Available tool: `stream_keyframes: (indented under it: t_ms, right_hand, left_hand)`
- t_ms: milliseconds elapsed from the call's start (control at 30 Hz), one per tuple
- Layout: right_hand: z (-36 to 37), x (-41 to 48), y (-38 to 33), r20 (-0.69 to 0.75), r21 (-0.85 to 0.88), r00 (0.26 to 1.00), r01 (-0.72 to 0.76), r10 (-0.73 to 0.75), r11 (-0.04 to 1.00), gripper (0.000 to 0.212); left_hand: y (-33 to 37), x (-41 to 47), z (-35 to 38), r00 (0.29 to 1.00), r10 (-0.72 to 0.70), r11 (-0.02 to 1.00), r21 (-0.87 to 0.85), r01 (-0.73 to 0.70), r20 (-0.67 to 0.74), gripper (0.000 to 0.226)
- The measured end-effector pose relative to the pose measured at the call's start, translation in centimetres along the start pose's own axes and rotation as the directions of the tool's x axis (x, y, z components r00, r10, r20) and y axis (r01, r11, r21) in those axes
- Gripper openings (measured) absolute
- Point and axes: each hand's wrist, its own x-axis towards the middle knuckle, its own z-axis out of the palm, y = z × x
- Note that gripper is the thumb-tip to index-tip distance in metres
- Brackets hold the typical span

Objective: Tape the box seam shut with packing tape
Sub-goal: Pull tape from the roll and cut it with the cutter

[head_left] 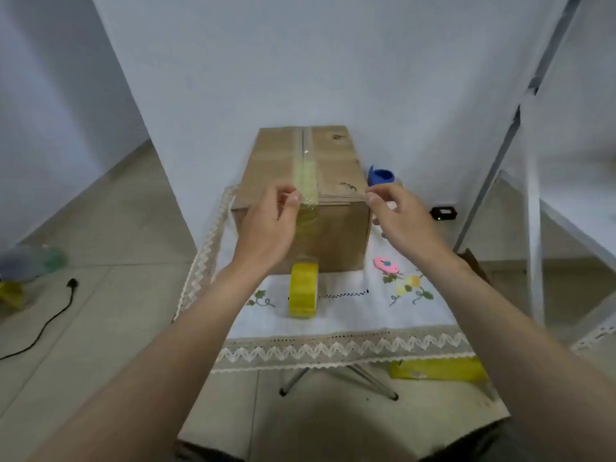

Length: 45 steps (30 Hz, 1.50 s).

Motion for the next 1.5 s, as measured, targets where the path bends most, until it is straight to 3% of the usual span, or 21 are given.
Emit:
stream_keyframes:
  t_ms: [167, 367, 533, 700, 900, 1000, 1167, 1267, 1367, 1500]
  right_hand:
    - [1.6, -0.1, 6.8, 0.004, -0.112, 0.988, -0.151, 0.153, 0.982, 0.01]
    - [2.0, 0.7, 12.7, -0.037, -0.227, 0.974, -0.227, 0.224, 0.947, 0.016]
    - [1.8, 2.3, 14.6, -0.005, -0.299, 0.957, -0.278, 0.29, 0.913, 0.029]
    - [1.7, 2.6, 15.4, 0.098, -0.534, 0.903, -0.308, 0.419, 0.787, 0.041]
    - [2.0, 2.3, 14.7, 0.169, -0.592, 0.879, -0.271, 0.446, 0.759, 0.027]
    - [1.7, 2.0, 13.3, 0.214, -0.489, 0.883, -0.273, 0.417, 0.828, 0.018]
    - [1.8, 0.0, 10.2, 0.425, -0.456, 0.79, -0.235, 0.442, 0.858, 0.01]
    - [2.4, -1.3, 8.3, 0.479, -0.276, 0.771, -0.322, 0.421, 0.905, 0.015]
    - [3.1, -2.2, 6.2, 0.495, -0.084, 0.799, -0.346, 0.341, 0.934, 0.019]
    - [4.0, -2.8, 4.7, 0.486, 0.011, 0.846, -0.255, 0.217, 0.967, 0.02]
  left_hand:
    - [-4.0, -1.0, 2.3, 0.997, -0.083, 0.987, -0.138, 0.081, -0.008, 0.029]
    - [-6.3, -0.9, 4.0, 0.991, -0.12, 0.981, -0.162, 0.109, -0.059, 0.032]
    - [-6.7, -0.5, 4.7, 0.982, -0.145, 0.984, -0.118, 0.131, -0.118, 0.037]
    - [-7.3, -0.4, 5.5, 0.972, -0.207, 0.976, -0.087, 0.198, -0.112, 0.047]
    - [-7.5, -0.7, 5.8, 0.966, -0.248, 0.969, -0.03, 0.246, -0.076, 0.04]
    - [-7.9, -0.9, 5.6, 0.95, -0.312, 0.95, -0.012, 0.312, -0.031, 0.031]
    - [-7.8, -1.7, 4.8, 0.897, -0.424, 0.9, -0.054, 0.432, 0.123, 0.028]
    - [-7.8, -2.3, 4.6, 0.852, -0.464, 0.86, -0.108, 0.499, 0.242, 0.025]
    - [-8.0, -2.8, 4.2, 0.822, -0.453, 0.837, -0.153, 0.525, 0.344, 0.021]
    - [-8.0, -3.2, 4.1, 0.785, -0.446, 0.797, -0.207, 0.567, 0.43, 0.018]
